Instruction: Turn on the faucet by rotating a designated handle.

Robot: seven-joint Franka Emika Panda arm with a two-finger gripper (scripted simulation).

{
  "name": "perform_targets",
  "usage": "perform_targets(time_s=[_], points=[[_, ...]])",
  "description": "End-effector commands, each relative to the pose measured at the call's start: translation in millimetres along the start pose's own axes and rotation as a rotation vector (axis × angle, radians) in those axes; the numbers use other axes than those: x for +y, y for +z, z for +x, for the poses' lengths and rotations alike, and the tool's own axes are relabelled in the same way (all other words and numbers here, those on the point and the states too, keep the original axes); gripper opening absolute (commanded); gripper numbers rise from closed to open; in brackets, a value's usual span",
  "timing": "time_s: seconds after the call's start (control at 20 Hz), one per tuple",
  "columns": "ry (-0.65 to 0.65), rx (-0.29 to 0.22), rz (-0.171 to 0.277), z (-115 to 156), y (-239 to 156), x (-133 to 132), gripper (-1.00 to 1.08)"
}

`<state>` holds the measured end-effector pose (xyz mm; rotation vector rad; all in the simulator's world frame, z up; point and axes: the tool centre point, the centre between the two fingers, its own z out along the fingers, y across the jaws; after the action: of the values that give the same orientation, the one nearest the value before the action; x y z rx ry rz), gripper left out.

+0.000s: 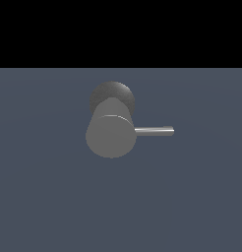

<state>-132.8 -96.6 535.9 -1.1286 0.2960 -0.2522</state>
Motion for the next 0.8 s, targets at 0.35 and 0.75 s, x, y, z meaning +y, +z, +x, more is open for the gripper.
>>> perform_targets(time_s=[0.35,0.75], points=[[0.033,0.046,0.029,13,-7,-2,-1.00],[0.037,0.057,0.025,15,-8,-4,-1.00]])
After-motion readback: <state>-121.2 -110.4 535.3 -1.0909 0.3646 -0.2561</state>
